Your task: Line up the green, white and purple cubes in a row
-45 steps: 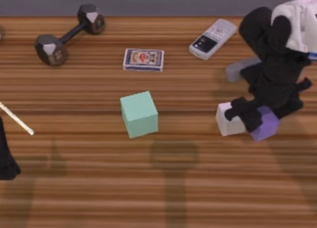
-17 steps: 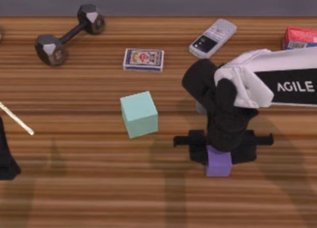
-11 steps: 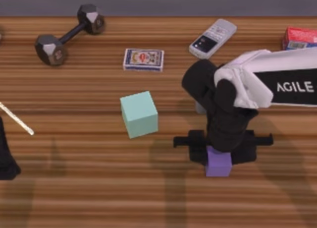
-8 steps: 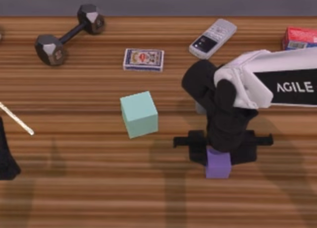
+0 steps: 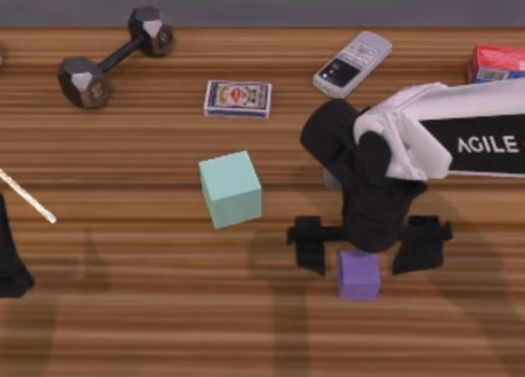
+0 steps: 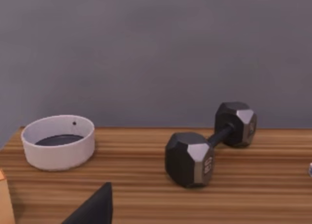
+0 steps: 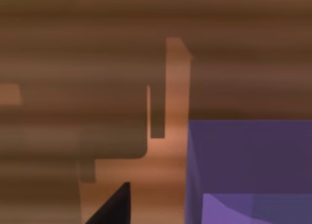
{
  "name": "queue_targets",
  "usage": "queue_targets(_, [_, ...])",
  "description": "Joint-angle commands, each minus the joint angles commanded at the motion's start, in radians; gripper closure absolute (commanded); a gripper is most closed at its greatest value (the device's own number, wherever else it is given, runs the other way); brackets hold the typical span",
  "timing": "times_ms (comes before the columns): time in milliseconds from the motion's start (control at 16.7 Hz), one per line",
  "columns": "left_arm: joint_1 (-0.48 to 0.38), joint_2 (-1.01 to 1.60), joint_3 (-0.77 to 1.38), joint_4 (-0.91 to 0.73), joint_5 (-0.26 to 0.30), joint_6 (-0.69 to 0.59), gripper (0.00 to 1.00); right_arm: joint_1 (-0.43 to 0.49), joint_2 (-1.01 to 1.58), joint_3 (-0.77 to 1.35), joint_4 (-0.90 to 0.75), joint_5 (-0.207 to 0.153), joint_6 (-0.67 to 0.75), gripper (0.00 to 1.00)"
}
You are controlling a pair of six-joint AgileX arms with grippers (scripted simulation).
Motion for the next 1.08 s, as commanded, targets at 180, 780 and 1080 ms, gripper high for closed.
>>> queue_targets(180, [0.0, 0.0, 0.0, 0.0, 0.0, 0.0, 0.0, 0.0, 0.0, 0.0, 0.0, 0.0, 0.0, 0.0])
queue_targets(780, [0.0, 0.0, 0.0, 0.0, 0.0, 0.0, 0.0, 0.007, -0.076, 0.107, -0.194, -0.002, 0.002, 0.0])
queue_targets(1080, [0.0, 0.0, 0.0, 0.0, 0.0, 0.0, 0.0, 0.009, -0.109, 0.141, -0.25, -0.001, 0.0, 0.0])
